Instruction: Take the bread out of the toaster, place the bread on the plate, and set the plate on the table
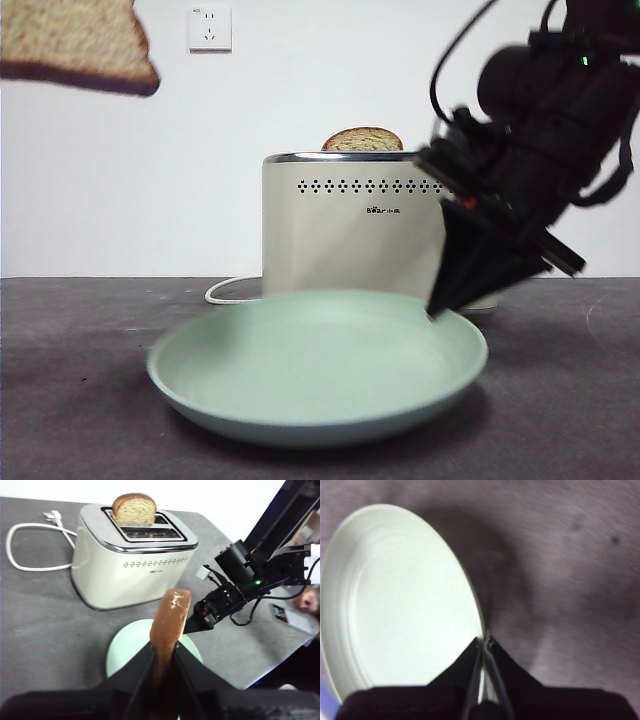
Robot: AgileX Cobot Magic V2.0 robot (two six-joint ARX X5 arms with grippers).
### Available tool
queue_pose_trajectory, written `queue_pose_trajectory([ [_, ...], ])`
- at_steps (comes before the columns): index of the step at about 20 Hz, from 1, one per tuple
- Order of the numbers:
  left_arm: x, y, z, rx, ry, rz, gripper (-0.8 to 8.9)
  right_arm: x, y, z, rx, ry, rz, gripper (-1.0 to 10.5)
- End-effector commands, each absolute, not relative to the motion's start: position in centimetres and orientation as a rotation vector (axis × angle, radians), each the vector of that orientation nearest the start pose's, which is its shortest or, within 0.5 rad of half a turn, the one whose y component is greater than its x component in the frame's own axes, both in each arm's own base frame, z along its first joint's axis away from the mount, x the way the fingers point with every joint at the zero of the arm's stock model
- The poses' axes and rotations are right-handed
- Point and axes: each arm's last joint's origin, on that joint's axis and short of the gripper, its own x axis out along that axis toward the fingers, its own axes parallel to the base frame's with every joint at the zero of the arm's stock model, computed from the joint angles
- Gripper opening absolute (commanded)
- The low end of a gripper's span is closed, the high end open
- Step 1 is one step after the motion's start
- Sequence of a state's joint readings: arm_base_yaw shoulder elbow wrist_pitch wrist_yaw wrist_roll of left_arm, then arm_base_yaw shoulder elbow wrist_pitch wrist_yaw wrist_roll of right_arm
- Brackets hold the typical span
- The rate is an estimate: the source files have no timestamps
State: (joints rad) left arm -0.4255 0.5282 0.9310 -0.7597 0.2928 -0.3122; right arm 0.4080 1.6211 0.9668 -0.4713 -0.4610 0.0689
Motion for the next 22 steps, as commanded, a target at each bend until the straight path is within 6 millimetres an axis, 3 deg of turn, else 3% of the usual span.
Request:
queue_pose_trajectory([
  [1,7.4,-4.4,35.7,-0.321,0.457,-0.687,-0.08,26.7,14.2,19.4,0.102,1.150,0.767,-0.2],
  [13,9.2,-5.5,35.1,-0.339,0.567,-0.754,-0.08,24.1,17.8,23.0,0.141,1.021,0.873,-0.2],
  [18,11.3,-6.4,34.0,-0.282,0.661,-0.735,-0.08,23.2,19.3,24.1,0.108,0.985,0.899,-0.2],
  [22,14.1,-7.7,32.3,-0.225,0.776,-0.723,-0.08,22.8,20.7,25.7,0.107,0.944,0.938,-0.2],
])
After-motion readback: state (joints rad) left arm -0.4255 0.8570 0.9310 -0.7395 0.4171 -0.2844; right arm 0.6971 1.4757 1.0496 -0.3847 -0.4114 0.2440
